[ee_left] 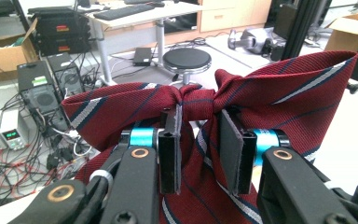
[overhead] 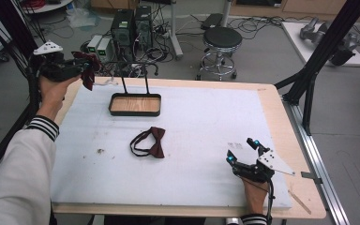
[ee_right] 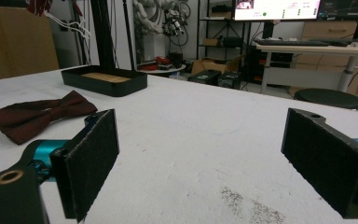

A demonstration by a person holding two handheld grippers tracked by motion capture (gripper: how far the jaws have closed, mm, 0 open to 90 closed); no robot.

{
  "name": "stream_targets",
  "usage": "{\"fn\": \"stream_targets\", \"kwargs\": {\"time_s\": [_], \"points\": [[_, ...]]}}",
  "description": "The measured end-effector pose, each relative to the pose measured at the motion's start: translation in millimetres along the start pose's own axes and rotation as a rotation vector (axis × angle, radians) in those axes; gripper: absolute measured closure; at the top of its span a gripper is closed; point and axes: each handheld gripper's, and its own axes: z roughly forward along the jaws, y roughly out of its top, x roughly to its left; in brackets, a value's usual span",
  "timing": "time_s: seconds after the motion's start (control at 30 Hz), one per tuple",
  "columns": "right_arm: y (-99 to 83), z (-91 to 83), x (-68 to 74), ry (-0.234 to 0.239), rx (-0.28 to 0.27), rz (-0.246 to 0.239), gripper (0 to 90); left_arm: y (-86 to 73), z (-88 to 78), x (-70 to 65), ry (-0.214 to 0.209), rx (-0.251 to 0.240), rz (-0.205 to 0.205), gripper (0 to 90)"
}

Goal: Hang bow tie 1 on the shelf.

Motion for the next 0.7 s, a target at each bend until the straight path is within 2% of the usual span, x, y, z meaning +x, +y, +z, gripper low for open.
{"fn": "stream_targets", "kwargs": {"time_s": [0.27,0.5,0.7], "points": [[-0.1,0.0,-0.1,0.001,-0.001,0.0,10.4,-7.3,5.4,0.9,0.025,0.028,-0.001,70.4],[0.0,0.1,-0.1,0.002,-0.001,-0.002,10.4,-25.0,7.5,5.6,0.044,0.05,-0.031,70.5],[0.0,0.1,0.0,0.001,-0.001,-0.003,10.4,-40.4,11.0,7.7,0.055,0.083,-0.04,70.4]]}}
